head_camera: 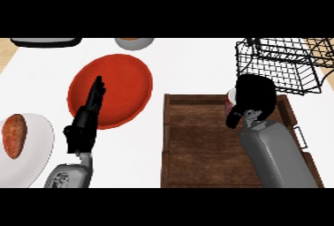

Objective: Pick the can from the tray and place it in the tiered basket

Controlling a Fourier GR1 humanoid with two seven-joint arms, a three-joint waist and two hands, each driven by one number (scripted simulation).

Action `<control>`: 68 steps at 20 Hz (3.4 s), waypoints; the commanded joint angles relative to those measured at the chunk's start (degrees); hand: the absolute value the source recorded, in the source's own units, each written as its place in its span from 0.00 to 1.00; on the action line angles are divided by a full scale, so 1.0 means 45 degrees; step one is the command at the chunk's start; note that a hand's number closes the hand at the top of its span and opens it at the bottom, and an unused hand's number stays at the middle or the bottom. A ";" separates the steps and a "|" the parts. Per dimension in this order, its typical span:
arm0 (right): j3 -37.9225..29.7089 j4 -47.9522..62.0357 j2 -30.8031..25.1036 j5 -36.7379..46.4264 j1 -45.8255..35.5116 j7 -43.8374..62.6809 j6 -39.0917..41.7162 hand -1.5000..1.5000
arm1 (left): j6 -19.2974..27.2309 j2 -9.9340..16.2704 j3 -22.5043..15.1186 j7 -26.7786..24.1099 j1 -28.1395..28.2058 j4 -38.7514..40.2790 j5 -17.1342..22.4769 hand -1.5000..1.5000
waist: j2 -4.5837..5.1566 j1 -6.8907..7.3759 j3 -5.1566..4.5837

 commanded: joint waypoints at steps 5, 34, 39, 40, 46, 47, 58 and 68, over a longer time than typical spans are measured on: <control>-0.0981 -0.3480 -0.0237 0.0203 -0.2244 0.1573 0.2944 1.00 | 0.0136 -0.0127 0.0069 -0.0532 0.0119 0.0539 -0.0075 0.50 | 0.0002 -0.0133 0.0024; -0.5936 0.3787 -0.3368 -0.0363 -0.7237 -0.1463 -0.0720 1.00 | -0.0617 0.0272 0.0111 0.0891 -0.0044 -0.1070 0.0298 0.50 | 0.0090 0.0185 0.0038; -0.5663 0.6382 -0.4150 0.0018 -0.7699 -0.2536 -0.2268 1.00 | 0.0169 -0.0295 -0.0066 -0.0178 -0.0392 0.0525 -0.0174 0.50 | 0.0141 0.0161 0.0032; -0.5786 0.6627 -0.4395 -0.0141 -0.8255 -0.2439 -0.1850 1.00 | -0.0197 -0.0189 0.0070 -0.0575 0.0151 0.0371 0.0133 0.50 | 0.0113 0.0164 0.0030; -0.8105 0.7562 -0.3830 -0.1452 -0.7578 -0.1620 -0.4303 0.00 | -0.0252 -0.0167 0.0087 -0.0294 -0.0292 0.0452 0.0104 0.50 | 0.0165 0.0116 0.0042; -0.8313 0.8240 -0.4132 -0.1652 -0.7959 -0.1908 -0.4379 0.00 | -0.0270 -0.0055 0.0041 0.0503 -0.0482 -0.0163 0.0026 0.50 | 0.0160 0.0230 0.0046; -1.0030 0.6272 -0.4169 -0.3609 -0.7601 -0.2105 -0.7237 0.00 | -0.0237 -0.0062 0.0376 -0.0352 -0.0056 0.0458 0.0323 0.50 | 0.0065 -0.0091 0.0029; -1.3487 0.2778 -0.6117 -0.6758 -0.4468 -0.1726 -0.5312 0.00 | -0.0065 0.0311 0.0562 0.0549 0.0166 -0.0640 0.0132 0.50 | -0.0127 -0.0603 0.0053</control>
